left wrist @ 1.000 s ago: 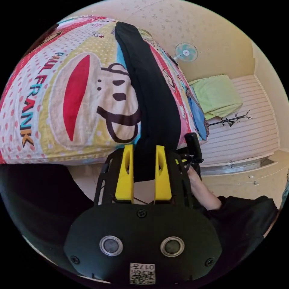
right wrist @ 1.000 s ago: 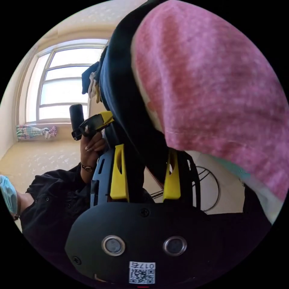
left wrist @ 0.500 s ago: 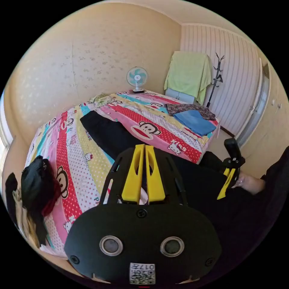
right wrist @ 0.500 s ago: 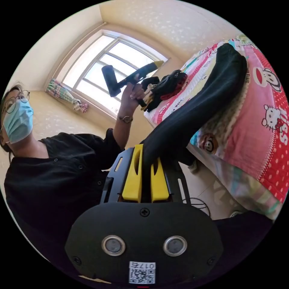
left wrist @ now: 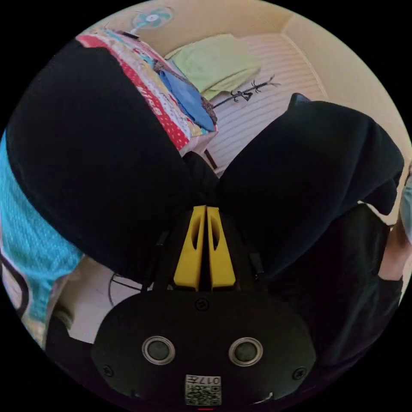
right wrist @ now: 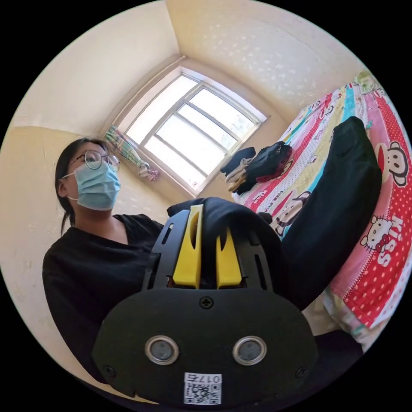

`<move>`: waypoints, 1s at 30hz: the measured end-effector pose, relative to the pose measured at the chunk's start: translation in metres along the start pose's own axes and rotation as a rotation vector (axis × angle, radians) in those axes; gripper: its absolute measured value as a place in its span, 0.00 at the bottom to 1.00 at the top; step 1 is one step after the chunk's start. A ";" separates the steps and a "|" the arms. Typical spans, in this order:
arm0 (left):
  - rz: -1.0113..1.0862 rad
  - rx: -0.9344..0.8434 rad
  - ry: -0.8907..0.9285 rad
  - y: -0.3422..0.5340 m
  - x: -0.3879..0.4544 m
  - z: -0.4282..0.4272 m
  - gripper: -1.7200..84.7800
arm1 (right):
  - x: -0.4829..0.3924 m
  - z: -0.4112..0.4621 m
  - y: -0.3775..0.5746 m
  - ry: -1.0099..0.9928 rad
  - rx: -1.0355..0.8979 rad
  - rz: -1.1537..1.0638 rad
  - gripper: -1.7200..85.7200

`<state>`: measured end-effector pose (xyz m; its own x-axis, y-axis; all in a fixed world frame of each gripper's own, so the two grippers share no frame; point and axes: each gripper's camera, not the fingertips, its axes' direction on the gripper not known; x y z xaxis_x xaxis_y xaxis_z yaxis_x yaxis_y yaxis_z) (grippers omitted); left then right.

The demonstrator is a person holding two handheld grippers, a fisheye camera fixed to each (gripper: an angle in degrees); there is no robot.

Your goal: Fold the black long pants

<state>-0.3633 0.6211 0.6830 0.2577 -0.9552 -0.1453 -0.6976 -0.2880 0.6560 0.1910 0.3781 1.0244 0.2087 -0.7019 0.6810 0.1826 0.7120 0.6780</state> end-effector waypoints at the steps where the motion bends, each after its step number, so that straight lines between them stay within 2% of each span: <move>1: -0.068 0.120 0.075 0.007 -0.011 -0.020 0.01 | 0.024 0.003 -0.020 0.019 0.002 0.033 0.06; 3: -0.126 0.231 0.077 0.015 -0.020 -0.046 0.01 | 0.068 0.008 -0.048 0.100 -0.007 0.112 0.08; 5: -0.203 0.301 -0.085 0.021 -0.017 -0.079 0.01 | 0.130 0.013 -0.072 0.251 -0.015 0.287 0.11; 7: -0.216 0.339 -0.188 0.027 -0.007 -0.102 0.01 | 0.154 0.020 -0.078 0.277 -0.019 0.345 0.16; 8: -0.211 0.358 -0.220 0.030 0.000 -0.115 0.02 | 0.156 0.022 -0.080 0.238 -0.012 0.322 0.19; 12: -0.165 0.382 -0.199 0.035 0.017 -0.137 0.07 | 0.129 0.020 -0.079 0.136 0.038 0.213 0.19; 15: -0.085 0.439 -0.208 0.024 0.036 -0.145 0.14 | 0.096 0.015 -0.067 0.262 0.051 0.192 0.19; 17: -0.040 0.397 -0.212 -0.004 0.042 -0.136 0.16 | 0.077 0.012 -0.049 0.496 0.040 0.214 0.19; 19: -0.058 0.347 -0.251 -0.029 0.039 -0.127 0.16 | 0.079 0.014 -0.036 0.642 0.016 0.260 0.19; 24: -0.019 0.435 -0.310 -0.079 0.044 -0.137 0.15 | 0.094 0.032 -0.018 0.565 -0.023 0.295 0.15; 27: -0.063 0.423 -0.332 -0.116 0.037 -0.146 0.15 | 0.094 0.049 -0.023 0.653 -0.059 0.281 0.13; 30: -0.125 0.402 -0.392 -0.149 0.028 -0.156 0.15 | 0.086 0.050 -0.037 0.663 0.019 0.225 0.14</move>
<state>-0.1477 0.6482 0.6971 0.1409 -0.8440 -0.5175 -0.8969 -0.3301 0.2941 0.1540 0.2905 1.0723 0.7825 -0.3747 0.4973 0.0508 0.8344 0.5488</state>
